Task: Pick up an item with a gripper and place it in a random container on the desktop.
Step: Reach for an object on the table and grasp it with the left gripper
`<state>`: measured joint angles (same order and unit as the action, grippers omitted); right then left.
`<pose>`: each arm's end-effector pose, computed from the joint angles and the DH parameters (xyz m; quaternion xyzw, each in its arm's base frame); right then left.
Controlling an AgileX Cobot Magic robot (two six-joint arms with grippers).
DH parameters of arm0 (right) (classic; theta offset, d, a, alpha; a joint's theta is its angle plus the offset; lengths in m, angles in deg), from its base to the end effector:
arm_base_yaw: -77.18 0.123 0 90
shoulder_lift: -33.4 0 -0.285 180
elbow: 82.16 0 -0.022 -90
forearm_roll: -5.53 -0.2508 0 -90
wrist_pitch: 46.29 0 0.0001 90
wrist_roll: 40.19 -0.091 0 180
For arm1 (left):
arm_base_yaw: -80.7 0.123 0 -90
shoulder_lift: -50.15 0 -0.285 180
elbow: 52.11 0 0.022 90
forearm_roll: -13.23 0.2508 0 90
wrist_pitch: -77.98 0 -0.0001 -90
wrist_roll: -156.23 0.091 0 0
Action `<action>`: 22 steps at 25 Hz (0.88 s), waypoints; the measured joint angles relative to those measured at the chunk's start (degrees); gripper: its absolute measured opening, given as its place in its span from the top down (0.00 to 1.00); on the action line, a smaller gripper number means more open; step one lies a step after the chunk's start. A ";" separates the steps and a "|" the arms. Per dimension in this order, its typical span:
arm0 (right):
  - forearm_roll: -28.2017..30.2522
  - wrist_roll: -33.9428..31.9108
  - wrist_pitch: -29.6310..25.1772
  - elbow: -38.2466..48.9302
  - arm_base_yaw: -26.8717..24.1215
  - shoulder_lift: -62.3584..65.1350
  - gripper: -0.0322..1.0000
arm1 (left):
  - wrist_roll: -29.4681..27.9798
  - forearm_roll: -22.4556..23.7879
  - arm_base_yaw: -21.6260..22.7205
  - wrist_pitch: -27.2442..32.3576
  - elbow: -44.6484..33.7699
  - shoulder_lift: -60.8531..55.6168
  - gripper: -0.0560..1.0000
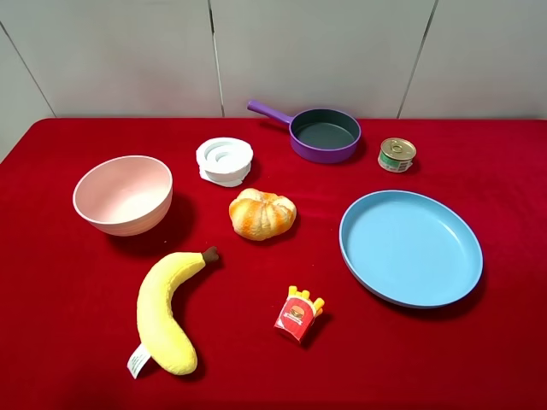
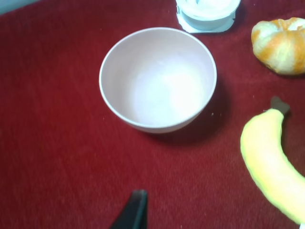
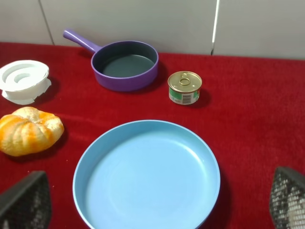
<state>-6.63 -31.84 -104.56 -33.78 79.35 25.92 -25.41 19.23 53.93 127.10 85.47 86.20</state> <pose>-0.0059 0.0161 0.2832 -0.0787 0.8308 0.0766 0.5456 0.0772 -0.0309 0.3072 0.2079 0.8716 -0.0591 0.4399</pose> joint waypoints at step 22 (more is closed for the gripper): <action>0.00 0.00 0.00 0.00 0.00 0.00 0.30 | 0.00 0.00 0.00 -9.04 21.34 35.93 0.07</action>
<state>-6.63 -31.84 -104.56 -33.78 79.35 25.92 -25.41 19.23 53.93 118.06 106.81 122.13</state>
